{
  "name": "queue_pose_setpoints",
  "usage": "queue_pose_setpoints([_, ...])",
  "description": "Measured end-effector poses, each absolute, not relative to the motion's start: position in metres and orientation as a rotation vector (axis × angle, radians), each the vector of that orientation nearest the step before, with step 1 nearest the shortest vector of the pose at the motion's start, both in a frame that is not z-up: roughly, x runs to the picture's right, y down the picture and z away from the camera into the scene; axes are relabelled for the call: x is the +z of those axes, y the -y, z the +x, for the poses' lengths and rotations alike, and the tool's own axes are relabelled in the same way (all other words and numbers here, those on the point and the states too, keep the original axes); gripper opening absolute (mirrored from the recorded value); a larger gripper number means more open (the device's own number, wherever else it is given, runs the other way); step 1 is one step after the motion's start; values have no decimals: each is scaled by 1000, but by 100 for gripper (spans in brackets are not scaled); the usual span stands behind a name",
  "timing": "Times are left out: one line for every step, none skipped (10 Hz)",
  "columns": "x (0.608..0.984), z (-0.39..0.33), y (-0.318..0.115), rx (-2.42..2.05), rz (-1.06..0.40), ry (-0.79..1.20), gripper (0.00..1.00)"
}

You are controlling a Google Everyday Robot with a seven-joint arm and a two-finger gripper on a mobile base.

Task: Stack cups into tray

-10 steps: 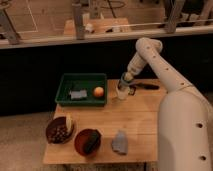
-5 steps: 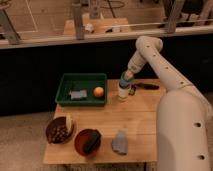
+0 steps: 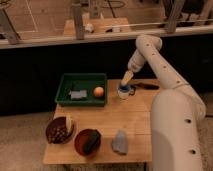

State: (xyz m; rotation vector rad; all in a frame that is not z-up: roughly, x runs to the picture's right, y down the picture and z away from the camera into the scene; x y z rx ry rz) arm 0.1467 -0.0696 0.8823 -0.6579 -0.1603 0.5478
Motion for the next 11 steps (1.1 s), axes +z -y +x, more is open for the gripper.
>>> queue_pose_setpoints([882,149,69,543,-657,160,80])
queue_pose_setpoints([879,151,69,528,-653,172,80])
queue_pose_setpoints([874,153,68,504,-646,189,80])
queue_pose_setpoints([869,153,64,464,-636,214,80])
queue_pose_setpoints([865,151,58,423,-629,238,80])
queue_pose_setpoints([862,148,48,377,-626,262,80])
queue_pose_setpoints([865,140,41,339,-624,276,80])
queue_pose_setpoints([869,131,37,305,-622,287,80])
queue_pose_setpoints([874,128,34,285,-619,289,80])
queue_pose_setpoints([881,129,30,273,-614,283,80])
queue_pose_setpoints([884,127,30,264,-609,281,80])
